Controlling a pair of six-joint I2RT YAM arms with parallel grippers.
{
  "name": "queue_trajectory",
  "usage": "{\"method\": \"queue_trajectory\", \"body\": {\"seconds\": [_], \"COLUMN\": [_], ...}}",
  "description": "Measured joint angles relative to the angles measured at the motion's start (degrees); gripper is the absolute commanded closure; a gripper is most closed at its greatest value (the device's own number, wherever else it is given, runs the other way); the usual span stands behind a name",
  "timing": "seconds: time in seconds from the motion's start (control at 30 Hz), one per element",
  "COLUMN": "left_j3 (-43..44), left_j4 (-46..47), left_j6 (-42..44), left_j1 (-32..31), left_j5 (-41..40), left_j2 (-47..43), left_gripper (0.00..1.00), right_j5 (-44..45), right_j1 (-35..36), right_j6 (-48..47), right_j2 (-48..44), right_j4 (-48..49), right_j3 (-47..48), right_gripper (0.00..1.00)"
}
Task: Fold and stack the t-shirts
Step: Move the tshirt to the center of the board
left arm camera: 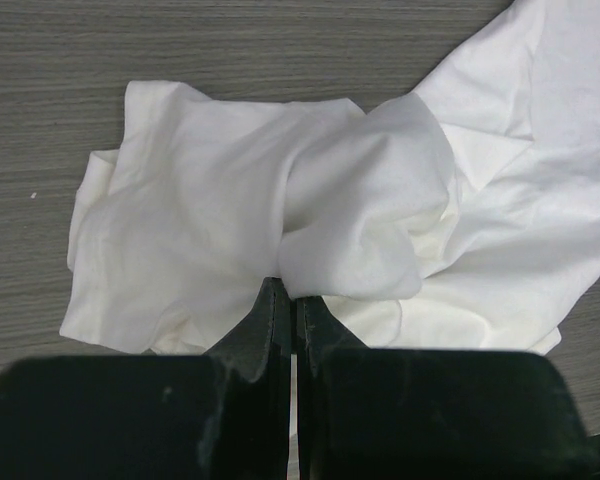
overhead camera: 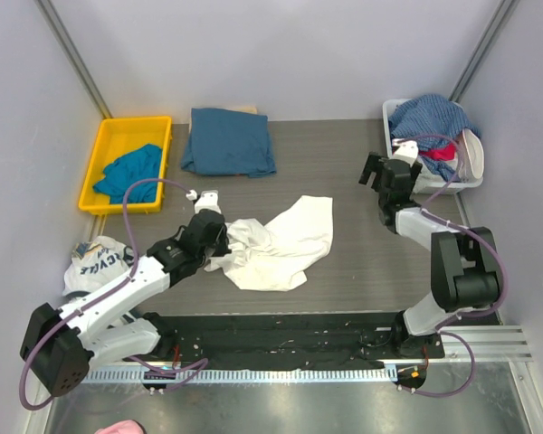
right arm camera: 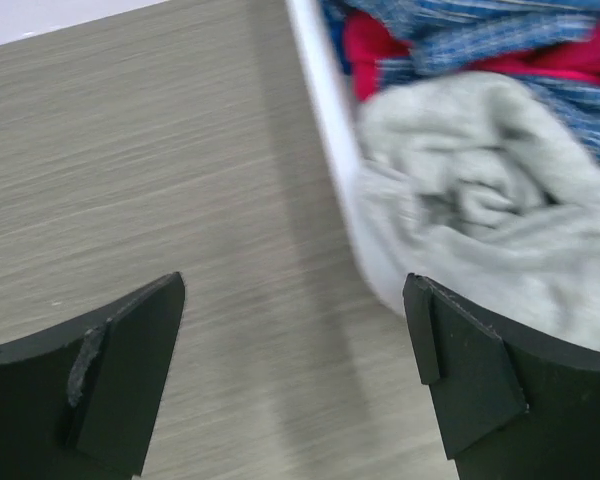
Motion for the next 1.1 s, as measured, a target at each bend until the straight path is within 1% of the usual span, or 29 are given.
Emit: {"method": "queue_trajectory", "body": {"seconds": [0.07,0.17,0.3,0.5,0.67,0.8,0.97,1.1], "left_j3": [-0.5,-1.0,-1.9,-2.8,-3.3,-3.4,-3.5,-3.7], "left_j4": [0.2,0.4,0.7,0.6,0.6,0.6,0.6,0.6], "left_j6": [-0.2,-0.4,-1.0,-1.4,-1.4,-1.4,-1.4,-1.4], "left_j1": [0.0,0.0,0.0,0.0,0.0,0.0,0.0,0.0], "left_j5": [0.0,-0.1,-0.5,-1.1,-1.6,-1.8,-2.0,-2.0], "left_j2": [-0.6,-1.4,-2.3,-3.8,-4.3,-4.4,-4.5,-5.0], "left_gripper": [1.0,1.0,1.0,1.0,1.0,1.0,1.0,1.0], "right_j5": [-0.3,-2.1,-4.2,-8.4,-11.4,-14.3,-18.8,-22.0], "right_j1": [1.1,3.1,5.5,7.4,8.1,8.3,8.3,8.4], "right_j6": [-0.5,0.6,2.0,3.2,3.2,3.2,2.8,2.6], "right_j2": [1.8,4.4,11.1,14.9,16.5,16.9,18.1,18.9], "right_j4": [-0.5,-4.9,-14.1,-23.0,-25.6,-26.9,-27.3,-27.5], "right_j3": [1.8,5.6,10.9,12.6,15.3,16.2,17.8,19.1], "right_gripper": [0.0,0.0,0.0,0.0,0.01,0.06,0.08,0.13]}}
